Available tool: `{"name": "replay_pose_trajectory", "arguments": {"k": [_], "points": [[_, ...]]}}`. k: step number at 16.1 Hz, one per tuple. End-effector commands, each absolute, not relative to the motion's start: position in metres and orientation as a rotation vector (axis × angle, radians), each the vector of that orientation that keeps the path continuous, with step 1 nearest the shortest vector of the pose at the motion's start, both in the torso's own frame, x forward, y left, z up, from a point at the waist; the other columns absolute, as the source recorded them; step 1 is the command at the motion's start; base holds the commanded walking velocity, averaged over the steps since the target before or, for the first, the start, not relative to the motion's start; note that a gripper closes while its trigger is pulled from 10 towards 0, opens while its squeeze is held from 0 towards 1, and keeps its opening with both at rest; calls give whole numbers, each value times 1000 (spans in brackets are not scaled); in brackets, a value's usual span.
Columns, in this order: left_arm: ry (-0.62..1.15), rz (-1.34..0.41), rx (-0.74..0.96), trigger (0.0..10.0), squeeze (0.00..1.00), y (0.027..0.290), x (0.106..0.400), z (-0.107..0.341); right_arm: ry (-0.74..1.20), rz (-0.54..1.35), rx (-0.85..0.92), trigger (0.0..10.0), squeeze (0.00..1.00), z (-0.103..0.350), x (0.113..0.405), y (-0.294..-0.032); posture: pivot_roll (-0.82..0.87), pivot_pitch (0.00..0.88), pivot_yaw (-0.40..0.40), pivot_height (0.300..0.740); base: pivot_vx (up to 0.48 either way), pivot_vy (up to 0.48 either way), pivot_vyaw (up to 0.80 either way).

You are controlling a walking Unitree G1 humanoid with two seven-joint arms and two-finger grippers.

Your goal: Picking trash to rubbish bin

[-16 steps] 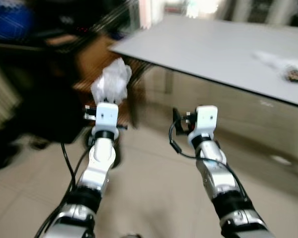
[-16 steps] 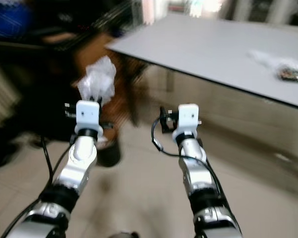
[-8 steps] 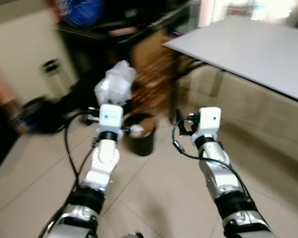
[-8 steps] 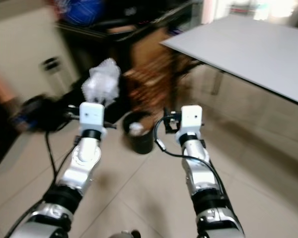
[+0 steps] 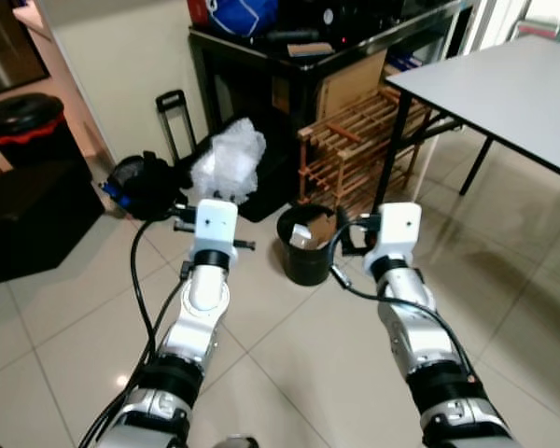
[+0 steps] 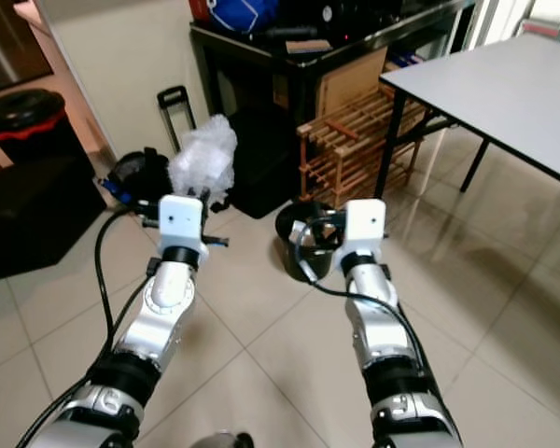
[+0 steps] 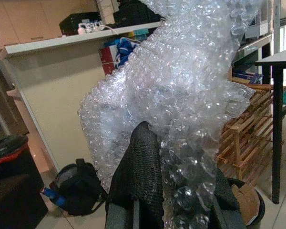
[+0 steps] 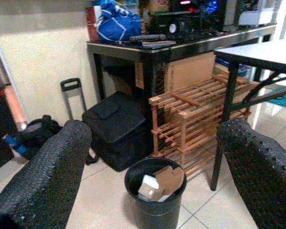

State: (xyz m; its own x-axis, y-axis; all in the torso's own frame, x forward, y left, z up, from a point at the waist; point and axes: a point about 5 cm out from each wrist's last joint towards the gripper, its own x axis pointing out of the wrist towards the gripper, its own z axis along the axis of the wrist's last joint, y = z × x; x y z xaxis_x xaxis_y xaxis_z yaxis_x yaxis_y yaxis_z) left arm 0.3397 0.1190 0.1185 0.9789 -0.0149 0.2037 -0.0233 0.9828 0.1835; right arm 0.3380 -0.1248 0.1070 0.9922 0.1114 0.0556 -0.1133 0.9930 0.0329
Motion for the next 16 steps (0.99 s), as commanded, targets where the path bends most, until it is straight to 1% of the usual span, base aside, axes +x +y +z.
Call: {"name": "replay_pose_trajectory", "arguments": {"k": [1,4,16], "points": [[-193,9,178,10000,0,123,341,120,-46,120,45,10000,0,108,339,-122,-75,61,57,740,0,0,0],[-182,-2,171,10000,0,123,342,119,-44,120,44,10000,0,108,339,-122,-74,62,57,740,0,0,0],[-168,16,181,10000,0,128,341,117,-27,107,46,10000,0,103,338,-122,-74,40,63,740,298,0,0]]}}
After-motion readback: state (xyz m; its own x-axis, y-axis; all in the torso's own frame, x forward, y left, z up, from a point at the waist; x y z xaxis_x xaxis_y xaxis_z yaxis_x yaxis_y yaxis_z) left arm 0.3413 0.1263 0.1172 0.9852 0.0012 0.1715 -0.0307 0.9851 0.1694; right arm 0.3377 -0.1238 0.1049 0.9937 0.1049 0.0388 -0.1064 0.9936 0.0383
